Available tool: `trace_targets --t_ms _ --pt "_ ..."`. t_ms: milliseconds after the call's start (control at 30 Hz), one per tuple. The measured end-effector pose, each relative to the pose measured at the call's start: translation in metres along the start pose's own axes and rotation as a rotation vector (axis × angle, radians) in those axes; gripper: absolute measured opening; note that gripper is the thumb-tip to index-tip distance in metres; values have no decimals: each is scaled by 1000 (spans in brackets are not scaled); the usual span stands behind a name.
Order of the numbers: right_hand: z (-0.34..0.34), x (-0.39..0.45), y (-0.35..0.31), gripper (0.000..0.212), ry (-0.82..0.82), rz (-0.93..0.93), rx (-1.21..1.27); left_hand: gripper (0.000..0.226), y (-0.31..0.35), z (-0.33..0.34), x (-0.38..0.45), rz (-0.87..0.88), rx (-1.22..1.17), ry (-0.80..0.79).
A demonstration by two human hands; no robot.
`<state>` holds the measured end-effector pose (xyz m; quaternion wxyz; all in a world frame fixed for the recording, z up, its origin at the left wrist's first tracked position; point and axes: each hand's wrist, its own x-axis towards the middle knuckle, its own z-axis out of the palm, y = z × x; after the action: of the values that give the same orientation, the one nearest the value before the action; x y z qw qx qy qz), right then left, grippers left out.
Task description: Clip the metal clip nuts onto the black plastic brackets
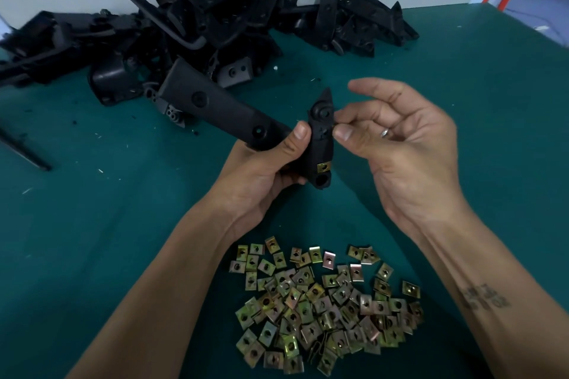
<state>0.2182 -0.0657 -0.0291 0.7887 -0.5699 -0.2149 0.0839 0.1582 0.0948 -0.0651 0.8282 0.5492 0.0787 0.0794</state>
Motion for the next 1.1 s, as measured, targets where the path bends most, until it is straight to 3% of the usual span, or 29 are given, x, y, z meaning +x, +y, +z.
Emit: trace_targets --t_ms 367,900,1100 --pt "3 -1 3 35 66 -5 28 51 0 0 1 12 -20 38" --pt "6 -3 5 26 165 -6 118 38 -5 -2 3 -9 12 54" --pt "7 -4 3 25 143 17 116 52 -4 -1 3 -11 15 50"
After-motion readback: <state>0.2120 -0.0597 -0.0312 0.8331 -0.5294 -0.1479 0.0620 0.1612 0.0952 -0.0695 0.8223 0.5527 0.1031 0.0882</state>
